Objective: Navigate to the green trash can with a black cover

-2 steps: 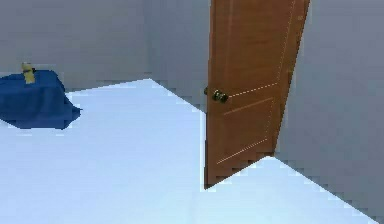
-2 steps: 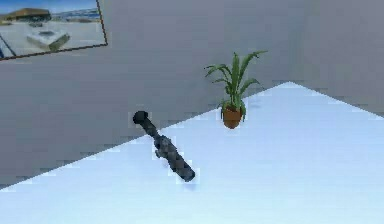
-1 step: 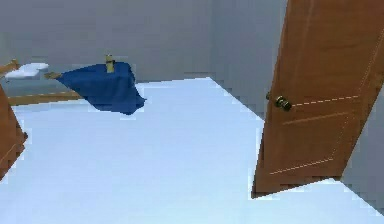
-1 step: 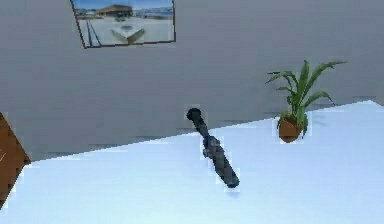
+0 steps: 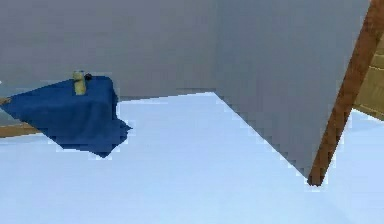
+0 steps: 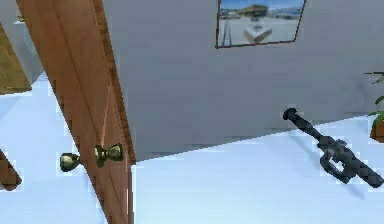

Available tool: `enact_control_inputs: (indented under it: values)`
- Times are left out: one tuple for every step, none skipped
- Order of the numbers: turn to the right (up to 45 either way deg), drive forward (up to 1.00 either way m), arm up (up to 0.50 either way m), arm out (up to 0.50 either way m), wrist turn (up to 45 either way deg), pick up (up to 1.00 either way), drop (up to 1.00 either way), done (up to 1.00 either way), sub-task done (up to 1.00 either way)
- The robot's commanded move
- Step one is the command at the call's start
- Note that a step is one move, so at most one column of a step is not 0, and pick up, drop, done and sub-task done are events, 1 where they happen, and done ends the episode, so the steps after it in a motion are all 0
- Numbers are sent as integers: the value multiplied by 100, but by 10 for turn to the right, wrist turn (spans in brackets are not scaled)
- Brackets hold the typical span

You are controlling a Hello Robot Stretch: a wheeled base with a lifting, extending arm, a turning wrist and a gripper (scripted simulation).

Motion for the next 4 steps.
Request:
enact_control_inputs:
  values:
    - [-60, 0, 0, 0, 0, 0, 0, 0, 0]
    - [0, 45, 0, 0, 0, 0, 0, 0, 0]
    - [300, 0, 0, 0, 0, 0, 0, 0, 0]
    - [0, 40, 0, 0, 0, 0, 0, 0, 0]
